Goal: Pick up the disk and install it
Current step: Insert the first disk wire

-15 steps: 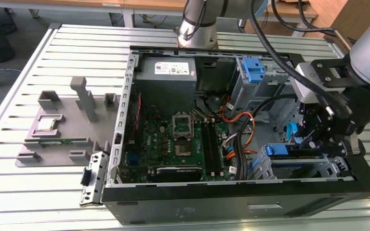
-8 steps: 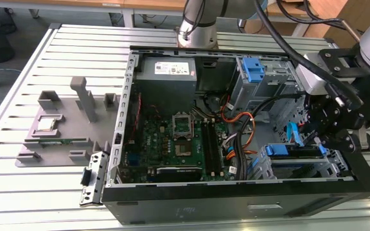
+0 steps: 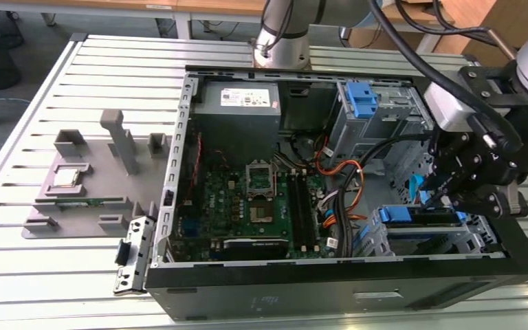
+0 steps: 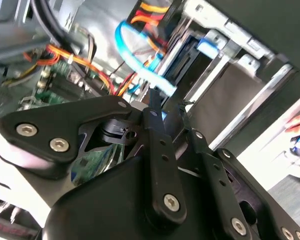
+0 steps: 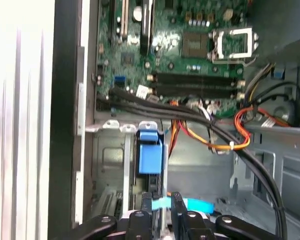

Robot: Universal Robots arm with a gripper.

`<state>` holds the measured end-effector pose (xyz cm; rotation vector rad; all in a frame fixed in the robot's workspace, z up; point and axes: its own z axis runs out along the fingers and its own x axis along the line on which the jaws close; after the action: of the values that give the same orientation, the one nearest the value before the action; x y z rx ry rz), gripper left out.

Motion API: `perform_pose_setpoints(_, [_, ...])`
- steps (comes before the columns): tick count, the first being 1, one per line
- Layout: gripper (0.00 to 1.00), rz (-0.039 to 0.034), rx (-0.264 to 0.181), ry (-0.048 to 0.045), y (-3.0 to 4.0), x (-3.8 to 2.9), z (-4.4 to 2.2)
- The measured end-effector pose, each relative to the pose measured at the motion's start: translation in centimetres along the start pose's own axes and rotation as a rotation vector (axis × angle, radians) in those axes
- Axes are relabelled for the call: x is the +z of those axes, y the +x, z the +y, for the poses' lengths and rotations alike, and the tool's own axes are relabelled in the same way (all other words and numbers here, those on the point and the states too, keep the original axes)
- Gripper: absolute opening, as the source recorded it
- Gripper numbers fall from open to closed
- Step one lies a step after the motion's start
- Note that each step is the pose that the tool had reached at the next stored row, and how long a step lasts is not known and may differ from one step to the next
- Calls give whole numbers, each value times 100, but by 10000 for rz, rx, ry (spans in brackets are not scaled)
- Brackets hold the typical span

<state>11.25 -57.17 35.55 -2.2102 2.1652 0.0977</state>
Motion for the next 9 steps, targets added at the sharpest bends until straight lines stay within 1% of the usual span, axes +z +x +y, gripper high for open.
perform_pose_setpoints(1, [30, -5, 12, -165, 0, 2, -2])
perform_pose_setpoints(2, [30, -6, 16, -216, 0, 2, -3])
perform_pose_setpoints(7, [30, -4, 17, -220, 0, 1, -4])
perform_pose_setpoints(9, [30, -5, 16, -220, 2, 2, -38])
